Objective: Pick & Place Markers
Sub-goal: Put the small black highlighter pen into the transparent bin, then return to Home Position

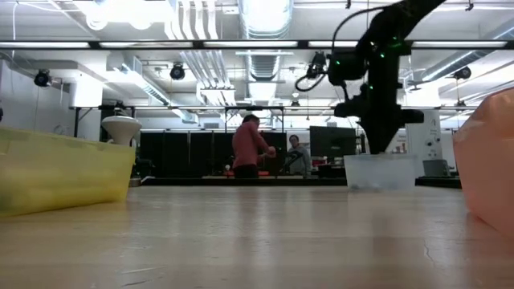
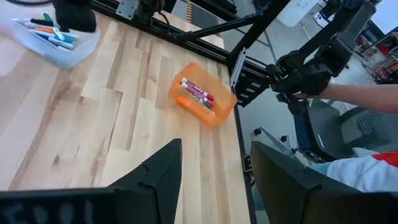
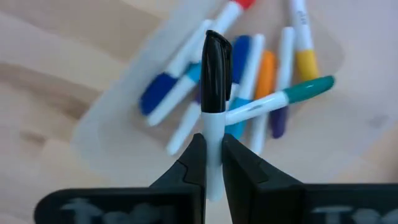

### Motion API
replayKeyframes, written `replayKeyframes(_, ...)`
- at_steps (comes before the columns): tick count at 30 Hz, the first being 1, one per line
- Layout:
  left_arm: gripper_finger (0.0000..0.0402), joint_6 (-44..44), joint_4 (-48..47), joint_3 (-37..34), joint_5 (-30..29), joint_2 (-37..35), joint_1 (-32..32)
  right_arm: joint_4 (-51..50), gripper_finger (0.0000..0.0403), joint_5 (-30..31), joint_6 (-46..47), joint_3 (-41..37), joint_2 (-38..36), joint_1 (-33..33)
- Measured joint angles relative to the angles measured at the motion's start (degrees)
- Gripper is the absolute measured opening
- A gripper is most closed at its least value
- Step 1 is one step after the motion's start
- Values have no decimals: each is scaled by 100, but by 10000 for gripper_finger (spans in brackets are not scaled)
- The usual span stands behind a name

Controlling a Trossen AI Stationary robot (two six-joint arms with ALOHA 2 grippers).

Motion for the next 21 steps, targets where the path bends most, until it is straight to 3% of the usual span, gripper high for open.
replayKeyframes(5, 184, 70, 0, 0, 0, 55, -4, 182, 48, -76, -109, -381, -132, -215)
replayKeyframes(12, 184, 166, -1, -3, 0, 241, -2, 207, 151, -200, 99, -436, -129, -353)
replayKeyframes(15, 184, 169, 17, -4, 0, 374, -2, 383, 184, -532, -14, -190, -136, -304)
replayKeyframes(18, 184, 202, 45, -11, 0, 494, -4, 552, 190, -643, -141, 95, -138, -144)
replayKeyframes(21, 181, 330, 41, -50, -46, 630, -3, 740, 166, -674, -414, 375, -140, 99)
